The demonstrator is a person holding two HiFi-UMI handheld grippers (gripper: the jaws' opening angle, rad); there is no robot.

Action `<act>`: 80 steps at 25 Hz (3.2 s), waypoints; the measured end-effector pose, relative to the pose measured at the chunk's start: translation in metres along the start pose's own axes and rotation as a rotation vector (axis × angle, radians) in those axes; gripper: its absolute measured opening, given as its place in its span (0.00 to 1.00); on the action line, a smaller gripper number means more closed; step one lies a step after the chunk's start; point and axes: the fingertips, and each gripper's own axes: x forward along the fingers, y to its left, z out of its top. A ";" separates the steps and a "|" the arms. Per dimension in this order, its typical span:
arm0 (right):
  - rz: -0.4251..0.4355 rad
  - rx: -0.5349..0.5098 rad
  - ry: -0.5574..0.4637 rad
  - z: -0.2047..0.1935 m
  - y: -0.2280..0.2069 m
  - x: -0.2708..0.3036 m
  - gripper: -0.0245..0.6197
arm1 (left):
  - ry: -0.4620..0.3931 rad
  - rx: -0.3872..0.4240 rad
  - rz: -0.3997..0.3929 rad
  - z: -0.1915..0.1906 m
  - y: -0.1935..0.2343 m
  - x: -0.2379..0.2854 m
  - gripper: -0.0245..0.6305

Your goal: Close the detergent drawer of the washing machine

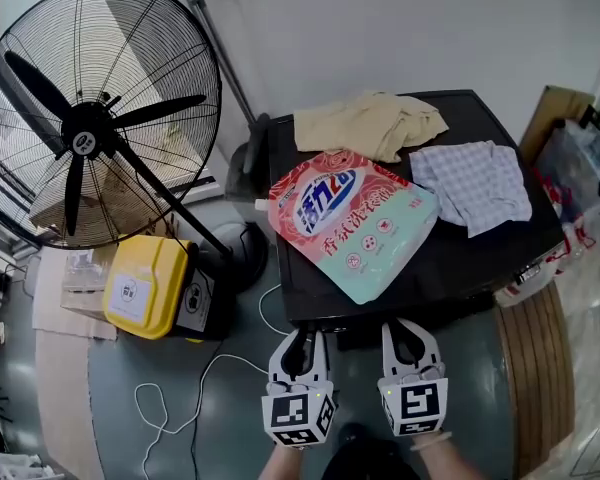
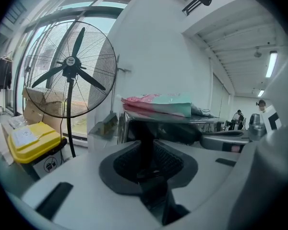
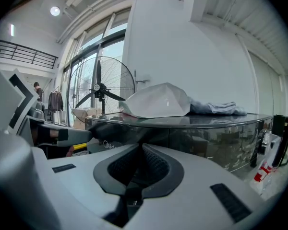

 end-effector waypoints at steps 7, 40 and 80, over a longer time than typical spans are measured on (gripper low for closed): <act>0.008 0.002 -0.008 0.000 0.001 0.001 0.10 | 0.002 0.009 0.007 -0.001 0.002 0.001 0.16; 0.046 0.054 0.014 0.014 0.005 -0.026 0.11 | 0.013 0.047 0.012 0.017 -0.015 -0.029 0.09; 0.121 0.013 -0.102 0.095 0.000 -0.159 0.08 | -0.114 0.112 -0.020 0.097 -0.099 -0.145 0.06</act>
